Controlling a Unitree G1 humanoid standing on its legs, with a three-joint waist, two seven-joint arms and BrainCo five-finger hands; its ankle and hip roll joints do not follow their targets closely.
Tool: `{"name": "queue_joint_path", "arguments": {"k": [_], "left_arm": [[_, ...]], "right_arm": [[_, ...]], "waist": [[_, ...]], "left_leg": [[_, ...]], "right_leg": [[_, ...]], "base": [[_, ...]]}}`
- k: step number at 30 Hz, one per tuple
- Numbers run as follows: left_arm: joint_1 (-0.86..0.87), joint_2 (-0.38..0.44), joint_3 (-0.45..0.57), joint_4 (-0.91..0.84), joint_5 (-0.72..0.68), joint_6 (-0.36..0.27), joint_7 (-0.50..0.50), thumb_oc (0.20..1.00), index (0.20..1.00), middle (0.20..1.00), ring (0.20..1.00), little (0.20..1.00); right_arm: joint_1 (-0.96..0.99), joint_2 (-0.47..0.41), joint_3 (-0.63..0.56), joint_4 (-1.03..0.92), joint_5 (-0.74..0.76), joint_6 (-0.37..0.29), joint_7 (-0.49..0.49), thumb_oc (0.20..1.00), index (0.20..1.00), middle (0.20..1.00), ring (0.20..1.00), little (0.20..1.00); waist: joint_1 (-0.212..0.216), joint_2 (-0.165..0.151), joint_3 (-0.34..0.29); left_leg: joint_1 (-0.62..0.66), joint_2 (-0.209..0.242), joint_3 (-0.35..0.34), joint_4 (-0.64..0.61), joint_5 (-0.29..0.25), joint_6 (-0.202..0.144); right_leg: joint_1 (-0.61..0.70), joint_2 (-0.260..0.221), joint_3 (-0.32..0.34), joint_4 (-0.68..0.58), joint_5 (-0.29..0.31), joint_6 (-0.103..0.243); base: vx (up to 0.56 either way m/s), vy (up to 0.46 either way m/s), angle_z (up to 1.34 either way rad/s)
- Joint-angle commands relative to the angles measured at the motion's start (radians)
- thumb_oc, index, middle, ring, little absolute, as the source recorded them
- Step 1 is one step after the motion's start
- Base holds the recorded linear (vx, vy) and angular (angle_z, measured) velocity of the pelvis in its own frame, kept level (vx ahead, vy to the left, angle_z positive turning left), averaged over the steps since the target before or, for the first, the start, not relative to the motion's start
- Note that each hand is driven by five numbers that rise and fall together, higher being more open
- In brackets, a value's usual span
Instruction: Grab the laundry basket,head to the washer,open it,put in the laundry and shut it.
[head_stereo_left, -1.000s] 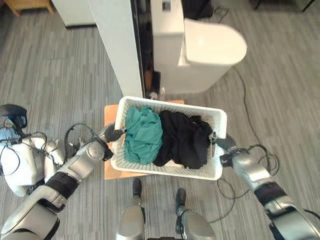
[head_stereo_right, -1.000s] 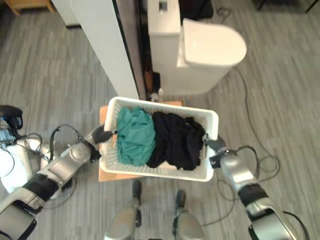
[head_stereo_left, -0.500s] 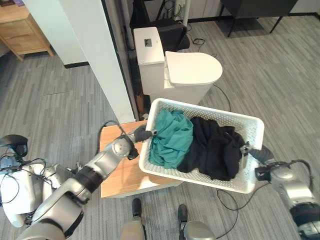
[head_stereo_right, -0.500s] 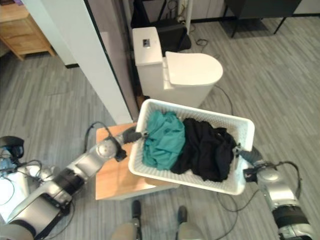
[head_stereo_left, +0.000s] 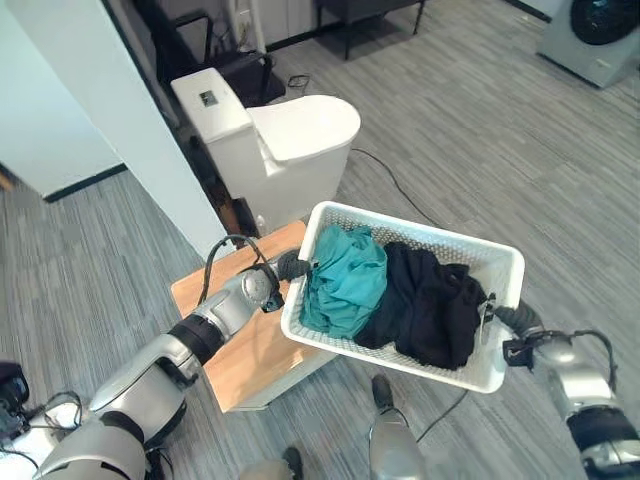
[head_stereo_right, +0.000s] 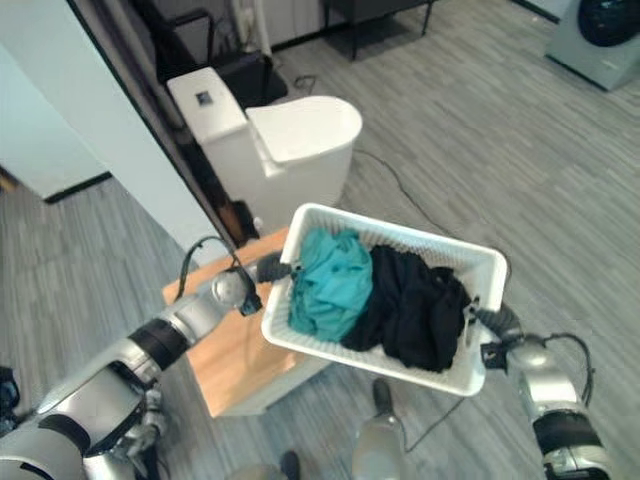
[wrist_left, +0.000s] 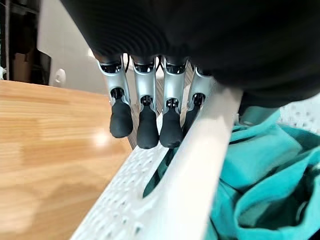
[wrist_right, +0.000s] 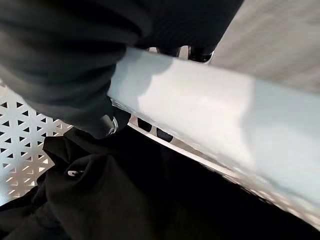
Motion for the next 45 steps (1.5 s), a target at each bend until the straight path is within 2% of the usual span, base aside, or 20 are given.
{"name": "queue_joint_path", "arguments": {"k": [1, 5, 7, 13, 17, 18, 20, 22, 23, 24, 26, 27, 28, 29, 30, 35, 41, 43, 44, 45], "left_arm": [[-0.064, -0.027, 0.033, -0.032, 0.017, -0.069, 0.012, 0.200, 0.200, 0.200, 0.200, 0.200], [-0.053, -0.013, 0.044, -0.035, 0.008, -0.072, 0.017, 0.200, 0.200, 0.200, 0.200, 0.200], [-0.039, 0.006, 0.055, -0.048, -0.005, -0.076, 0.016, 0.200, 0.200, 0.200, 0.200, 0.200], [-0.038, 0.038, 0.079, -0.021, -0.033, -0.096, 0.037, 0.200, 0.200, 0.200, 0.200, 0.200], [-0.059, 0.050, 0.087, -0.007, -0.030, -0.101, 0.048, 0.200, 0.200, 0.200, 0.200, 0.200], [-0.060, 0.052, 0.099, -0.016, -0.025, -0.100, 0.049, 0.200, 0.200, 0.200, 0.200, 0.200], [-0.056, 0.052, 0.101, -0.035, -0.025, -0.096, 0.042, 0.200, 0.200, 0.200, 0.200, 0.200], [-0.047, 0.067, 0.114, -0.085, -0.023, -0.094, 0.038, 0.200, 0.200, 0.200, 0.200, 0.200], [-0.040, 0.057, 0.115, -0.103, -0.027, -0.088, 0.030, 0.200, 0.200, 0.200, 0.200, 0.200], [-0.040, 0.057, 0.114, -0.103, -0.027, -0.088, 0.030, 0.200, 0.200, 0.200, 0.200, 0.200], [-0.038, 0.048, 0.118, -0.106, -0.036, -0.086, 0.034, 0.200, 0.200, 0.200, 0.200, 0.200], [-0.036, 0.043, 0.125, -0.086, -0.029, -0.093, 0.040, 0.200, 0.200, 0.200, 0.200, 0.200], [-0.037, 0.043, 0.125, -0.085, -0.029, -0.094, 0.040, 0.200, 0.200, 0.200, 0.200, 0.200], [-0.037, 0.048, 0.124, -0.068, -0.007, -0.098, 0.049, 0.200, 0.200, 0.200, 0.200, 0.200], [-0.036, 0.048, 0.121, -0.062, -0.006, -0.100, 0.049, 0.200, 0.200, 0.200, 0.200, 0.200], [-0.035, 0.053, 0.111, -0.061, -0.011, -0.106, 0.047, 0.200, 0.200, 0.200, 0.200, 0.200], [-0.002, 0.083, 0.129, -0.078, -0.029, -0.116, 0.048, 0.200, 0.200, 0.200, 0.200, 0.200], [0.023, 0.111, 0.151, -0.078, -0.023, -0.125, 0.052, 0.200, 0.200, 0.200, 0.200, 0.200], [0.053, 0.130, 0.156, -0.113, -0.025, -0.129, 0.041, 0.200, 0.200, 0.200, 0.200, 0.200], [0.053, 0.131, 0.156, -0.114, -0.025, -0.129, 0.041, 0.200, 0.200, 0.200, 0.200, 0.200]], "right_arm": [[-0.112, -0.039, 0.021, -0.080, 0.029, -0.083, 0.058, 0.200, 0.200, 0.200, 0.200, 0.200], [-0.119, -0.019, 0.039, -0.025, 0.034, -0.093, 0.062, 0.200, 0.200, 0.200, 0.200, 0.200], [-0.136, -0.007, 0.060, 0.024, 0.030, -0.096, 0.070, 0.200, 0.200, 0.200, 0.200, 0.200], [-0.238, 0.025, 0.129, 0.127, 0.049, -0.093, 0.066, 0.200, 0.200, 0.200, 0.200, 0.200], [-0.245, 0.028, 0.142, 0.104, 0.079, -0.102, 0.057, 0.200, 0.200, 0.200, 0.200, 0.200], [-0.196, 0.011, 0.123, 0.054, 0.105, -0.111, 0.061, 0.200, 0.200, 0.200, 0.200, 0.200], [-0.169, 0.001, 0.111, 0.038, 0.119, -0.113, 0.054, 0.200, 0.200, 0.200, 0.200, 0.200], [-0.125, -0.014, 0.086, 0.008, 0.145, -0.127, 0.049, 0.200, 0.200, 0.200, 0.200, 0.200], [-0.090, -0.026, 0.075, -0.021, 0.159, -0.131, 0.050, 0.200, 0.200, 0.200, 0.200, 0.200], [-0.089, -0.026, 0.074, -0.022, 0.159, -0.131, 0.050, 0.200, 0.200, 0.200, 0.200, 0.200], [-0.079, -0.034, 0.073, -0.033, 0.166, -0.128, 0.049, 0.200, 0.200, 0.200, 0.200, 0.200], [-0.077, -0.031, 0.082, -0.046, 0.165, -0.125, 0.060, 0.200, 0.200, 0.200, 0.200, 0.200], [-0.077, -0.031, 0.081, -0.046, 0.165, -0.125, 0.060, 0.200, 0.200, 0.200, 0.200, 0.200], [-0.084, -0.018, 0.093, -0.050, 0.168, -0.126, 0.070, 0.200, 0.200, 0.200, 0.200, 0.200], [-0.091, -0.012, 0.100, -0.042, 0.173, -0.130, 0.071, 0.200, 0.200, 0.200, 0.200, 0.200], [-0.134, 0.023, 0.133, 0.009, 0.183, -0.145, 0.063, 0.200, 0.200, 0.200, 0.200, 0.200], [-0.160, 0.087, 0.167, 0.021, 0.186, -0.147, 0.066, 0.200, 0.200, 0.200, 0.200, 0.200], [-0.151, 0.133, 0.174, -0.017, 0.189, -0.158, 0.077, 0.200, 0.200, 0.200, 0.200, 0.200], [-0.129, 0.153, 0.165, -0.041, 0.167, -0.156, 0.089, 0.200, 0.200, 0.200, 0.200, 0.200], [-0.129, 0.153, 0.165, -0.042, 0.166, -0.156, 0.089, 0.200, 0.200, 0.200, 0.200, 0.200]], "waist": [[0.049, 0.071, -0.014], [0.078, 0.081, -0.044], [0.116, 0.075, -0.080], [0.166, 0.060, -0.115], [0.174, 0.025, -0.109], [0.165, 0.002, -0.096], [0.164, -0.008, -0.086], [0.176, -0.029, -0.059], [0.180, -0.048, -0.039], [0.180, -0.046, -0.039], [0.197, -0.050, -0.026], [0.228, -0.042, -0.022], [0.227, -0.045, -0.025], [0.261, -0.028, -0.026], [0.273, -0.022, -0.030], [0.301, -0.004, -0.044], [0.326, -0.032, -0.084], [0.339, -0.096, -0.107], [0.341, -0.122, -0.110], [0.344, -0.119, -0.113]], "left_leg": [[0.071, 0.068, -0.014, -0.110, 0.002, -0.012], [0.036, 0.071, 0.029, -0.124, 0.043, 0.017], [0.022, 0.079, 0.077, -0.147, 0.066, 0.014], [-0.020, 0.137, 0.193, -0.191, 0.137, -0.030], [-0.052, 0.228, 0.207, -0.183, 0.209, -0.093], [-0.062, 0.296, 0.193, -0.168, 0.250, -0.125], [-0.073, 0.327, 0.175, -0.144, 0.274, -0.127], [-0.130, 0.406, 0.115, -0.018, 0.391, -0.135], [-0.186, 0.420, 0.103, 0.104, 0.392, -0.095], [-0.191, 0.423, 0.100, 0.112, 0.387, -0.094], [-0.247, 0.361, 0.082, 0.171, 0.347, -0.077], [-0.309, 0.216, 0.014, 0.167, 0.273, -0.059], [-0.312, 0.213, 0.015, 0.161, 0.279, -0.057], [-0.324, 0.086, -0.046, 0.060, 0.261, -0.052], [-0.334, 0.053, -0.074, 0.001, 0.301, -0.060], [-0.386, 0.008, -0.070, -0.192, 0.397, -0.072], [-0.354, 0.021, 0.046, -0.225, 0.402, -0.035], [-0.344, 0.005, 0.086, -0.144, 0.353, 0.001], [-0.301, 0.001, 0.105, -0.132, 0.311, 0.020], [-0.304, 0.007, 0.106, -0.134, 0.315, 0.018]], "right_leg": [[-0.067, 0.013, -0.105, 0.161, -0.216, 0.056], [0.006, 0.043, -0.113, 0.341, -0.303, 0.029], [0.102, 0.030, -0.152, 0.299, -0.341, 0.021], [0.173, 0.016, -0.183, 0.171, -0.321, 0.029], [0.212, 0.090, -0.175, 0.076, -0.370, -0.001], [0.234, 0.148, -0.178, 0.059, -0.391, -0.029], [0.251, 0.175, -0.179, 0.046, -0.399, -0.047], [0.283, 0.234, -0.153, 0.020, -0.391, -0.077], [0.307, 0.259, -0.148, -0.008, -0.377, -0.103], [0.308, 0.261, -0.149, -0.010, -0.376, -0.103], [0.311, 0.269, -0.133, -0.020, -0.372, -0.111], [0.318, 0.282, -0.095, -0.017, -0.378, -0.111], [0.313, 0.279, -0.097, -0.017, -0.377, -0.110], [0.334, 0.310, -0.066, -0.018, -0.388, -0.105], [0.339, 0.324, -0.053, -0.022, -0.389, -0.105], [0.393, 0.377, -0.002, -0.039, -0.418, -0.112], [0.471, 0.399, 0.063, 0.017, -0.489, -0.117], [0.457, 0.388, 0.071, 0.162, -0.433, -0.059], [0.423, 0.370, 0.054, 0.298, -0.308, 0.055], [0.418, 0.374, 0.057, 0.298, -0.303, 0.054]], "base": [[-0.29, 0.087, -1.09], [-0.18, 0.012, -0.50], [-0.16, -0.119, -0.51], [-0.18, -0.280, -0.96], [-0.11, -0.521, -0.48], [-0.03, -0.513, -0.04], [-0.03, -0.439, 0.16], [-0.04, -0.513, 0.10], [-0.04, -0.430, -0.11], [-0.05, -0.341, -0.11], [0.00, -0.134, -0.10], [0.05, -0.057, -0.19], [0.20, -0.063, -0.41], [0.21, -0.074, -0.63], [0.21, -0.077, -0.71], [0.26, -0.067, -0.59], [0.43, 0.021, -0.62], [0.68, 0.078, -0.43], [0.51, 0.083, -0.53], [0.42, 0.069, -0.87]]}}
